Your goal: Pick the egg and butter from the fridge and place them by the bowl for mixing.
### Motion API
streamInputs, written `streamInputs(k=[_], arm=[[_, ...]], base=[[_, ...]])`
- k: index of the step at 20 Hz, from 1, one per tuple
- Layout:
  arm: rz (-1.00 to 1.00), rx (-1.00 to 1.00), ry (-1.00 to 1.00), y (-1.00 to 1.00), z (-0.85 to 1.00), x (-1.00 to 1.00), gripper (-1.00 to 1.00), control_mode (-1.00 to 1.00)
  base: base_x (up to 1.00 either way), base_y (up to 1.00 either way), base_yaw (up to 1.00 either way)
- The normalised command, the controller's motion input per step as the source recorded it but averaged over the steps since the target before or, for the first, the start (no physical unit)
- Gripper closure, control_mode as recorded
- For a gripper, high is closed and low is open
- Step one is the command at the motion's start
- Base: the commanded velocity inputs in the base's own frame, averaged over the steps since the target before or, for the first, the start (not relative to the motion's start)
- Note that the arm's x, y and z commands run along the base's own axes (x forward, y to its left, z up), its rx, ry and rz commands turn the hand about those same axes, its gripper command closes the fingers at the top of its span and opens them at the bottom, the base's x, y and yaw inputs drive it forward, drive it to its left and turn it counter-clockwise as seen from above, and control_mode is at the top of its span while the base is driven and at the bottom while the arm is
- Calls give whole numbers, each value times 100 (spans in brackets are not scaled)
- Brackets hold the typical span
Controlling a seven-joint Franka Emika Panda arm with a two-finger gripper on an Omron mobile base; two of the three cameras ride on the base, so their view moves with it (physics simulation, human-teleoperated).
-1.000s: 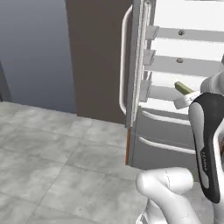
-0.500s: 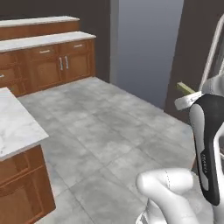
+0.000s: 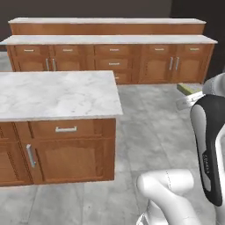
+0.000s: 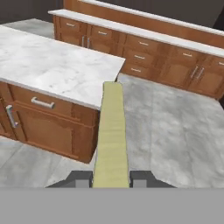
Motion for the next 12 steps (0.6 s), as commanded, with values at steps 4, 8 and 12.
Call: streamInputs(k=[4, 8, 12], arm=[[0, 0, 0, 0, 0, 0, 100, 100], [0, 0, 0, 0, 0, 0, 100, 100], [0, 0, 0, 0, 0, 0, 100, 100]], base=[[0, 18, 84], [0, 48, 79], [0, 47, 79]])
